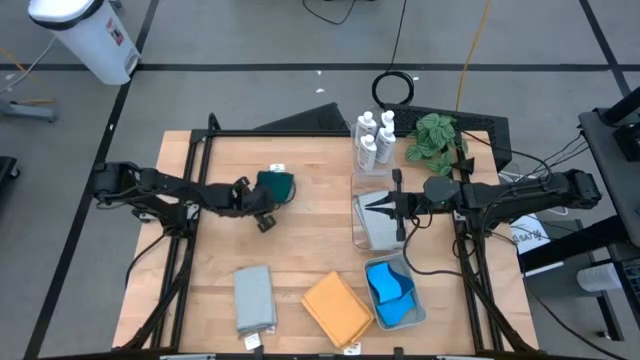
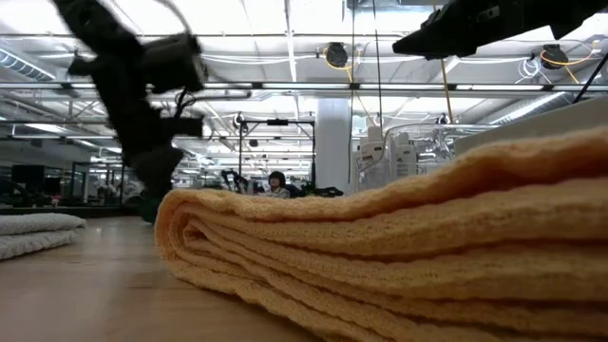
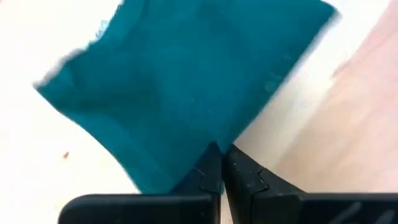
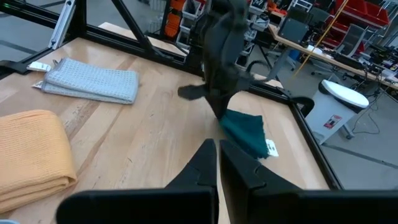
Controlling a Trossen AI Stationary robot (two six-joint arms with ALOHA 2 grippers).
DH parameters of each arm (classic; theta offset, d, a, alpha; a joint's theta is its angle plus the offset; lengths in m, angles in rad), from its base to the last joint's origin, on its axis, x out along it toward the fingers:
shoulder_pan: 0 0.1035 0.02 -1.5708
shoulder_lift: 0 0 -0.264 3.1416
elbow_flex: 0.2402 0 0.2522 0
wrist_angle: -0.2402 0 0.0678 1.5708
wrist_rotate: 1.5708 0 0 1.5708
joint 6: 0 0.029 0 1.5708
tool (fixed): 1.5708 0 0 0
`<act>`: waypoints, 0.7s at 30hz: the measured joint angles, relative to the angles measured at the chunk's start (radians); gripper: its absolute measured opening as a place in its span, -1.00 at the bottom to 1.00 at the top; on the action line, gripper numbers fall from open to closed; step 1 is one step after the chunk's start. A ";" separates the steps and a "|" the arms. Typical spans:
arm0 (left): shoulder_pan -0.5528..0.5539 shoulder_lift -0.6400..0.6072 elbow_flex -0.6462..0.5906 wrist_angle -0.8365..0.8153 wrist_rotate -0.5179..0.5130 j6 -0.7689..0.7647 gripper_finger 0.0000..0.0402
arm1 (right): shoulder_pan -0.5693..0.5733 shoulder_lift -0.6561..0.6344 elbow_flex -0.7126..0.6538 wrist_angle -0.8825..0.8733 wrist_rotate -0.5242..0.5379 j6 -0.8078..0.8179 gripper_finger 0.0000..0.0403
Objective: Pick & Place Kitchen Items
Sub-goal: Put the blue towel into the bottom transparent bin
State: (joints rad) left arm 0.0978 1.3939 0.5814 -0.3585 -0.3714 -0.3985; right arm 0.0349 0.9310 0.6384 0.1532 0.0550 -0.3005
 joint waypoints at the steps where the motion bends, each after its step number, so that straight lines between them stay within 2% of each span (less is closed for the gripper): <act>1: 0.000 -0.001 0.050 -0.060 0.017 -0.034 -0.97 | 0.000 0.000 0.000 0.001 0.000 0.000 -1.00; 5: -0.014 -0.002 0.237 -0.255 0.069 -0.125 -0.97 | 0.000 0.000 0.000 0.008 0.000 0.001 -1.00; 9: -0.043 -0.003 0.376 -0.306 0.088 -0.136 -0.98 | 0.000 0.000 0.000 0.008 0.000 0.004 -1.00; 18: -0.092 -0.003 0.580 -0.456 0.124 -0.176 -0.99 | 0.000 0.002 0.000 0.060 0.002 0.118 -0.99; 21: -0.100 -0.004 0.618 -0.508 0.122 -0.191 -0.99 | 0.000 0.028 0.002 0.100 0.004 0.158 -0.90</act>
State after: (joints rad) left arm -0.0022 1.3899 1.1995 -0.8663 -0.2490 -0.5892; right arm 0.0345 0.9590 0.6399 0.2537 0.0586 -0.1425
